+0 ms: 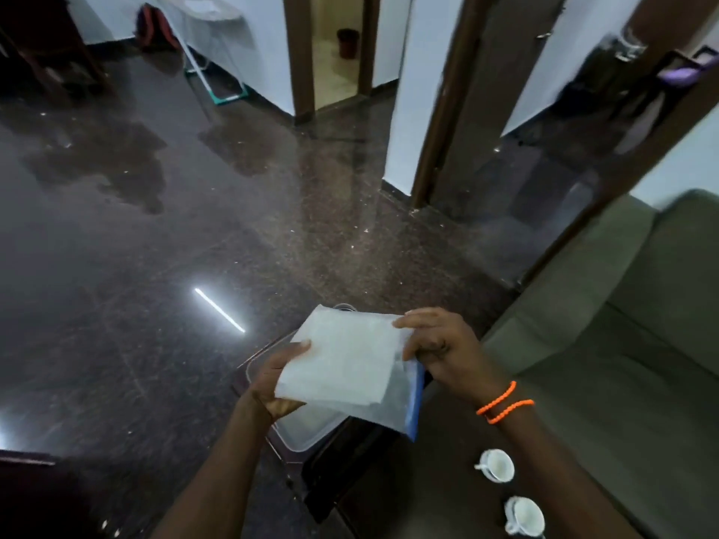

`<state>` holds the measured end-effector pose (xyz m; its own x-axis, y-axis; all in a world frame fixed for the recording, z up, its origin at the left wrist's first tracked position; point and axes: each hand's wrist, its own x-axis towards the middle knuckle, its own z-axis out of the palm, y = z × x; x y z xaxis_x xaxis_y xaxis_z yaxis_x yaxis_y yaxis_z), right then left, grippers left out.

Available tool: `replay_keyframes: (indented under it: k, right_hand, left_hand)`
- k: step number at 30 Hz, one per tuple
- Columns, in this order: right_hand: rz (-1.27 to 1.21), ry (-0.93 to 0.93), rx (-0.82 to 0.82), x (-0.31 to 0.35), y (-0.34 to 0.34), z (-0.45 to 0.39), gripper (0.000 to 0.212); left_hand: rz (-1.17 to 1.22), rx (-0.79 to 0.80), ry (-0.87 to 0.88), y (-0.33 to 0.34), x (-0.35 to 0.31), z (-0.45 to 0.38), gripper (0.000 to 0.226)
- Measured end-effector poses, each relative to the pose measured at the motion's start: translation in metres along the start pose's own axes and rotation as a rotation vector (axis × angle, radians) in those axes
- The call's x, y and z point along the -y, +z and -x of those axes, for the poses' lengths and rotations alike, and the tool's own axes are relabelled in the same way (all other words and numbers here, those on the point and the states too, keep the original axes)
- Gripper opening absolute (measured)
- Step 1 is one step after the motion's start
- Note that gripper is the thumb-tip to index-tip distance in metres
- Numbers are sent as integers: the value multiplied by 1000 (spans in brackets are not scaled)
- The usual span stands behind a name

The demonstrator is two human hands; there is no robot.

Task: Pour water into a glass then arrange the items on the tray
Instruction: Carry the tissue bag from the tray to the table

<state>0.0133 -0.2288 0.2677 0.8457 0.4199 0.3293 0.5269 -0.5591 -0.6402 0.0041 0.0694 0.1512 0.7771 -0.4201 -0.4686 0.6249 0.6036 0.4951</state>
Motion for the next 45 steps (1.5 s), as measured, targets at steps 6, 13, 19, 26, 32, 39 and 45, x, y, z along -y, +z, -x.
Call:
replay_keyframes:
  k: [6, 13, 19, 26, 32, 39, 45]
  right_hand:
    - [-37, 551, -422, -30, -16, 106, 37]
    - [-495, 871, -470, -42, -47, 198, 22]
    - [-660, 1040, -459, -40, -84, 251, 19]
    - [-763, 1061, -572, -34, -114, 311, 11]
    - [-638, 1053, -729, -41, -132, 367, 8]
    - [-568, 1192, -614, -52, -136, 409, 19]
    - [-485, 1215, -740, -61, -146, 452, 17]
  left_hand:
    - [-192, 7, -179, 51, 62, -25, 59]
    - [-248, 83, -278, 102, 137, -45, 60]
    - [-320, 115, -403, 142, 192, -57, 62]
    - [-338, 181, -488, 175, 244, -64, 66]
    - [-315, 223, -493, 193, 283, -63, 55]
    - [-409, 208, -577, 207, 331, -63, 38]
    - [-439, 152, -587, 196, 362, -79, 46]
